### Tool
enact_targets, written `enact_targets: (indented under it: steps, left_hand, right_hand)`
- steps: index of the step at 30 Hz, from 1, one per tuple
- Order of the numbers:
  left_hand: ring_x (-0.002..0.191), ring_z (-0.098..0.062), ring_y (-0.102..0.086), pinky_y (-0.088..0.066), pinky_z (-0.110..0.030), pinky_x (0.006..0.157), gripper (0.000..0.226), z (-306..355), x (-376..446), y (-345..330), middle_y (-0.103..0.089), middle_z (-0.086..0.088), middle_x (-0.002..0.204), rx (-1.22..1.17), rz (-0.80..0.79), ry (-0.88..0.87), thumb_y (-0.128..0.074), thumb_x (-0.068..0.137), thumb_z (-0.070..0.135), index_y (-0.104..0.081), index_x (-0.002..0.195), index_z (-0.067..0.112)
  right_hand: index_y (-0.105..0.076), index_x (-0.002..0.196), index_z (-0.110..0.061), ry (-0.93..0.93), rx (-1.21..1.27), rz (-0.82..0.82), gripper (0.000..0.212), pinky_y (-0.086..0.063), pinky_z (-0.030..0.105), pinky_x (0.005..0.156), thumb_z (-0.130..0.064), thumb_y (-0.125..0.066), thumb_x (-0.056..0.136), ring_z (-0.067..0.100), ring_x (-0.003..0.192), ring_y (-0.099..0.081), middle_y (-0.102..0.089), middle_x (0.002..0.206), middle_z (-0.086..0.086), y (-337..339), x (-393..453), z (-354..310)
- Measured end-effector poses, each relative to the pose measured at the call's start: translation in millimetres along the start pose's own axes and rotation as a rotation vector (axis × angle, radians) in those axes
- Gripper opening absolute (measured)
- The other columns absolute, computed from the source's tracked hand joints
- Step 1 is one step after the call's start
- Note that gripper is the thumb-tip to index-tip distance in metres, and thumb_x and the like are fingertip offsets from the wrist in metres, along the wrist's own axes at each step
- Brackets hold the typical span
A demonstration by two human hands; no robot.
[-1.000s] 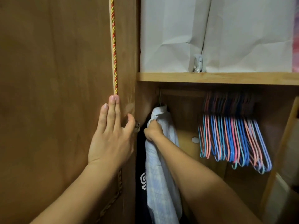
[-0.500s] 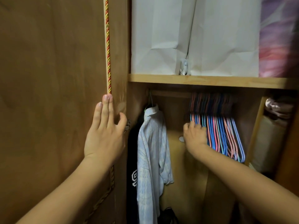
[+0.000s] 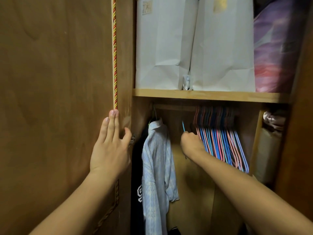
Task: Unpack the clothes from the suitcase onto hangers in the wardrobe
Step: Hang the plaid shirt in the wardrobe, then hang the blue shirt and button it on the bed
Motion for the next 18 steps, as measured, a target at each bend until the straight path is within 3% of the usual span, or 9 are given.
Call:
enact_targets:
  steps: [4, 8, 13, 16, 18]
  left_hand:
    - [0.150, -0.051, 0.013, 0.004, -0.055, 0.125, 0.054, 1.4, -2.4, 0.1, 0.010, -0.046, 0.154, 0.021, -0.033, -0.005, -0.042, 0.089, 0.031, -0.052, 0.137, 0.010]
    - [0.151, -0.050, 0.007, 0.005, -0.054, 0.124, 0.042, 4.6, -7.7, 8.7, 0.004, -0.045, 0.156, -0.008, -0.055, -0.008, -0.046, 0.091, 0.029, -0.058, 0.126, 0.010]
    - [0.152, -0.048, -0.001, 0.000, -0.055, 0.123, 0.045, 44.1, -61.8, 1.2, -0.008, -0.034, 0.162, -0.384, -0.113, 0.032, -0.061, 0.080, 0.031, -0.061, 0.121, 0.014]
    - [0.139, -0.047, -0.034, -0.024, -0.053, 0.115, 0.046, 112.7, -141.8, -5.2, -0.039, -0.030, 0.147, -0.750, -0.187, -0.025, -0.058, 0.074, 0.030, -0.062, 0.115, 0.012]
    - [0.119, -0.043, -0.051, -0.043, -0.051, 0.101, 0.043, 166.7, -219.9, -14.6, -0.053, -0.022, 0.129, -1.002, -0.454, -0.044, -0.052, 0.077, 0.028, -0.063, 0.115, 0.013]
  right_hand:
    - [-0.057, 0.114, -0.002, 0.033, 0.054, 0.012, 0.023, -0.051, 0.043, 0.081, -0.003, -0.047, 0.093, 0.044, 0.105, -0.062, -0.066, 0.113, 0.021, -6.4, -20.4, -13.8]
    - [-0.057, 0.113, -0.004, -0.083, 0.153, 0.036, 0.022, -0.052, 0.044, 0.081, -0.011, -0.049, 0.093, 0.044, 0.103, -0.064, -0.067, 0.108, 0.022, -16.8, -71.8, -5.2]
    - [-0.056, 0.121, -0.009, -0.210, 0.279, -0.211, 0.029, -0.047, 0.045, 0.079, -0.019, -0.047, 0.096, 0.044, 0.102, -0.062, -0.066, 0.107, 0.024, -83.9, -247.8, 17.0]
    - [-0.056, 0.126, -0.015, -0.374, 0.368, -0.331, 0.032, -0.047, 0.048, 0.075, -0.022, -0.050, 0.096, 0.044, 0.096, -0.064, -0.070, 0.103, 0.022, -135.0, -405.8, 33.1]
    - [-0.059, 0.119, -0.015, -0.571, 0.420, -0.414, 0.026, -0.047, 0.046, 0.074, -0.019, -0.051, 0.095, 0.042, 0.095, -0.065, -0.071, 0.099, 0.019, -154.2, -516.4, 42.0]
Point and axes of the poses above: each hand's wrist, its own x-axis towards the middle knuckle, its own y-axis out of the back of the hand, z = x × y, the point moved 5 cm from there along x, towards the middle knuckle
